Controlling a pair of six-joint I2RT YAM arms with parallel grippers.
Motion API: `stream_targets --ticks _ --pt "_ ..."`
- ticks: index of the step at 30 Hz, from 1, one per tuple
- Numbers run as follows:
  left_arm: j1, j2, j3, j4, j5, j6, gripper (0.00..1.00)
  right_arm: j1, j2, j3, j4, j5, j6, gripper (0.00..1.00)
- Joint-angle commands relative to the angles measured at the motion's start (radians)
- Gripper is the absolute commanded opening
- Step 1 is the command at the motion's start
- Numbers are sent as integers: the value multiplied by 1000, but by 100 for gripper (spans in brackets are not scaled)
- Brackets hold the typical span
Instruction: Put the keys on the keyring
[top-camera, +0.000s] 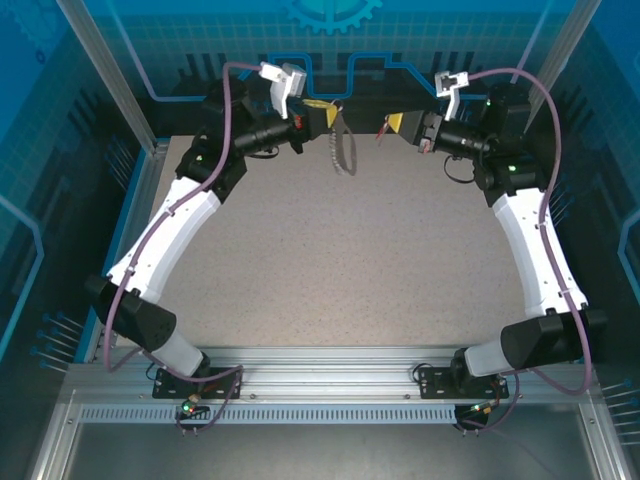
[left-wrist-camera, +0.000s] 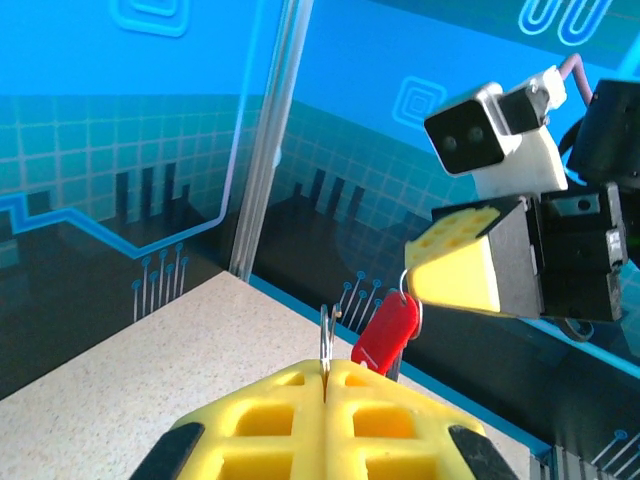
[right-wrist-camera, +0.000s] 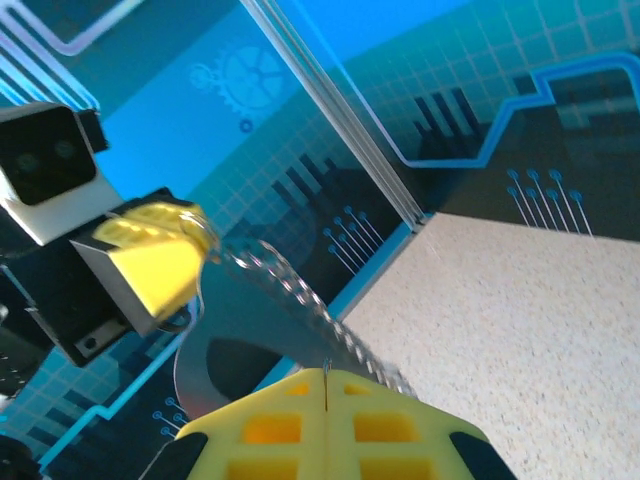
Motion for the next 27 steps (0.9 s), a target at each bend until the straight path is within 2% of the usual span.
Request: stream_targets --ticks 1,13,27 --pt "-28 22 66 -36 7 91 0 -9 -23 61 44 -48 17 0" --pt "-136 68 164 -146 -83 281 0 53 -4 167 -91 -28 -110 0" --pt "-156 57 163 -155 -121 297 0 82 -15 177 -197 3 -201 0"
